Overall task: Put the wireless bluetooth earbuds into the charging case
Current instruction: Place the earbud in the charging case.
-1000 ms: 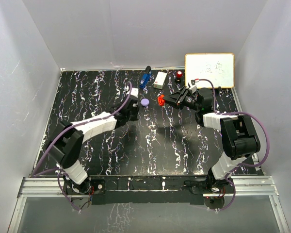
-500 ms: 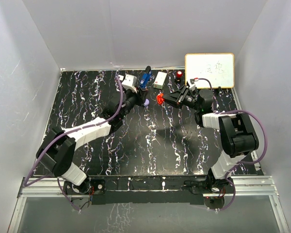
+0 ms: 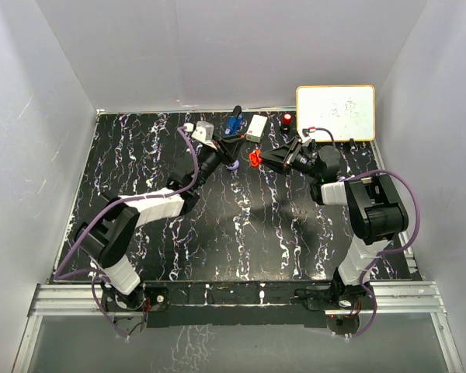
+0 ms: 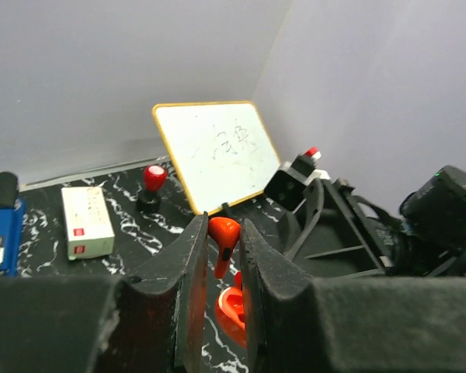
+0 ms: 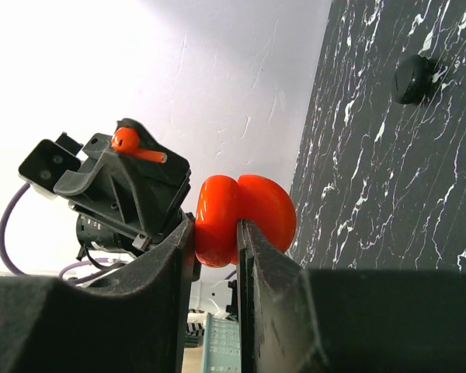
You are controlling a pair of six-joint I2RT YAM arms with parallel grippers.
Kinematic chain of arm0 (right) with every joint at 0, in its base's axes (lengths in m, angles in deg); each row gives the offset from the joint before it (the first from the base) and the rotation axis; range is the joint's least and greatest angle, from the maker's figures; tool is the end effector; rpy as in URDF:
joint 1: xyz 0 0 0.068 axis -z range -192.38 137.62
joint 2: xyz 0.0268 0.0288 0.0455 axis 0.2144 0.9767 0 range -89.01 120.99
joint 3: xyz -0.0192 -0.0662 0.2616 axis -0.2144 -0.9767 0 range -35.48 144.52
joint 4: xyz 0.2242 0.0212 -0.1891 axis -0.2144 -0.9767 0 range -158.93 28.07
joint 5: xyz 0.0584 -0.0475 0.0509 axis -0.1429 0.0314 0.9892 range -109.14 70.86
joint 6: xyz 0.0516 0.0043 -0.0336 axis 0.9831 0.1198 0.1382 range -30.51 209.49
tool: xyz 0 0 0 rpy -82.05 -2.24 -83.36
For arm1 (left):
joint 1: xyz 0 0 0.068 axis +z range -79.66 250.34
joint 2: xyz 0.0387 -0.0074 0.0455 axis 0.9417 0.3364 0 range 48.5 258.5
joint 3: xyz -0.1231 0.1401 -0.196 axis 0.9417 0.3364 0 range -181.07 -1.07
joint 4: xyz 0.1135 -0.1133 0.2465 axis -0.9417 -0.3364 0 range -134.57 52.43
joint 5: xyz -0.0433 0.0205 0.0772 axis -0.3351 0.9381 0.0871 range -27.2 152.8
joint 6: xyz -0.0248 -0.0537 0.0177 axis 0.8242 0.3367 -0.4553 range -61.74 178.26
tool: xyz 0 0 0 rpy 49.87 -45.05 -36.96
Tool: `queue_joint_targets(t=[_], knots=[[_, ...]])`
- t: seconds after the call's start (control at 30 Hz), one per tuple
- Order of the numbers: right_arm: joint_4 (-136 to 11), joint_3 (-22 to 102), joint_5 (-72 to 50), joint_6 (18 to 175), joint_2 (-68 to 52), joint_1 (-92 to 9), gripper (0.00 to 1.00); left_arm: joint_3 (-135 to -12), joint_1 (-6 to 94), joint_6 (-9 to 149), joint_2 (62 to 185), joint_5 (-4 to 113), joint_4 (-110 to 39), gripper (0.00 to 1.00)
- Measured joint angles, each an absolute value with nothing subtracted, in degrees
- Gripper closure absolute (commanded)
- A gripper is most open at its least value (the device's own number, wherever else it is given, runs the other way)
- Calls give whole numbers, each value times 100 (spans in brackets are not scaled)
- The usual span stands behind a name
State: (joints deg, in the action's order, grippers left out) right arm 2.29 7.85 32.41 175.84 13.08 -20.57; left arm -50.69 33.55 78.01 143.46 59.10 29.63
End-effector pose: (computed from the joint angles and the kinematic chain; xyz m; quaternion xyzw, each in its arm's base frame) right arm 0.3645 0.0893 0.1713 0.1321 0.6730 0.6880 0.2374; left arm 0.3134 -0.2381 0.2624 0.1094 0.5498 -0.4081 0.7206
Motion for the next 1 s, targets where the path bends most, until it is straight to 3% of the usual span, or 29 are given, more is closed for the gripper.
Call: queue_joint_targets(t=[0.4,1.0], knots=[[505,783,3269,17866,1402,-2057,100,-4971,3355,8131,14726,5376,3916,100],[564,785,3267,17951,1428,-2057,100,-4883,3248,8052,15008,5169,4126,100]])
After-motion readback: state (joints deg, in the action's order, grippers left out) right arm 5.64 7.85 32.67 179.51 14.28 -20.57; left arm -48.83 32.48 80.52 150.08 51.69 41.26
